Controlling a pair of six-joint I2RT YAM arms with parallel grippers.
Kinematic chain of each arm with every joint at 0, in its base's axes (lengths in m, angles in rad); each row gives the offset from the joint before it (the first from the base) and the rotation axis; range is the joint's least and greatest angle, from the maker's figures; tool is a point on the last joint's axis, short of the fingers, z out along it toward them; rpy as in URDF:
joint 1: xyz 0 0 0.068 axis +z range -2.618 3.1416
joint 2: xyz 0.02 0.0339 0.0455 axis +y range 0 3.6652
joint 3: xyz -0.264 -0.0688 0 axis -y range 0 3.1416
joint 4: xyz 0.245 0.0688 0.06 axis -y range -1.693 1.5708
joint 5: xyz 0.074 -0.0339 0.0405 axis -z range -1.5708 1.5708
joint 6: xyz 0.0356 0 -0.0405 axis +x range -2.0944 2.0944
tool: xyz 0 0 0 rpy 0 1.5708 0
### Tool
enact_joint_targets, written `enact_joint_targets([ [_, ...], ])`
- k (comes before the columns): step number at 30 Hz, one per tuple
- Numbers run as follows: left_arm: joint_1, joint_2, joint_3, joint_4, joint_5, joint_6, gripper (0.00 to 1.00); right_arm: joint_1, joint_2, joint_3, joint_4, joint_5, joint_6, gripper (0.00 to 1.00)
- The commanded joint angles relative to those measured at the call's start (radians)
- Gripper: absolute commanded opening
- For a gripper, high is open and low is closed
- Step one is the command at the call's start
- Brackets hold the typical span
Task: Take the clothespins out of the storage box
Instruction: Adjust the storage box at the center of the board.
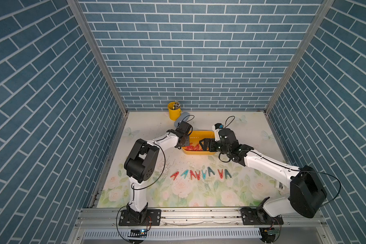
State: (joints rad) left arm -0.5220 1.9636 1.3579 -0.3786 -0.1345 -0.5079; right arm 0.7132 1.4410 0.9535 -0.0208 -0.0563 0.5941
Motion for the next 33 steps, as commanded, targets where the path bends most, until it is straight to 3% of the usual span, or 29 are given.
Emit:
enact_joint_targets([
  [1, 0.004, -0.020, -0.007, -0.042, -0.015, 0.007, 0.00, -0.003, -0.033, -0.024, 0.012, -0.003, 0.000, 1.00],
  [12, 0.008, -0.074, 0.050, -0.201, 0.096, -0.102, 0.00, -0.003, -0.069, -0.047, 0.021, 0.013, 0.008, 1.00],
  [23, 0.086, -0.131, 0.005, -0.267, 0.459, -0.240, 0.00, -0.003, -0.165, -0.083, 0.038, 0.071, 0.015, 0.99],
  [29, 0.125, -0.161, -0.066, -0.215, 0.605, -0.327, 0.00, -0.003, -0.189, -0.106, 0.047, 0.068, 0.019, 0.99],
  [33, 0.139, -0.155, -0.087, -0.213, 0.639, -0.345, 0.00, -0.003, -0.195, -0.113, 0.050, 0.063, 0.026, 0.99],
])
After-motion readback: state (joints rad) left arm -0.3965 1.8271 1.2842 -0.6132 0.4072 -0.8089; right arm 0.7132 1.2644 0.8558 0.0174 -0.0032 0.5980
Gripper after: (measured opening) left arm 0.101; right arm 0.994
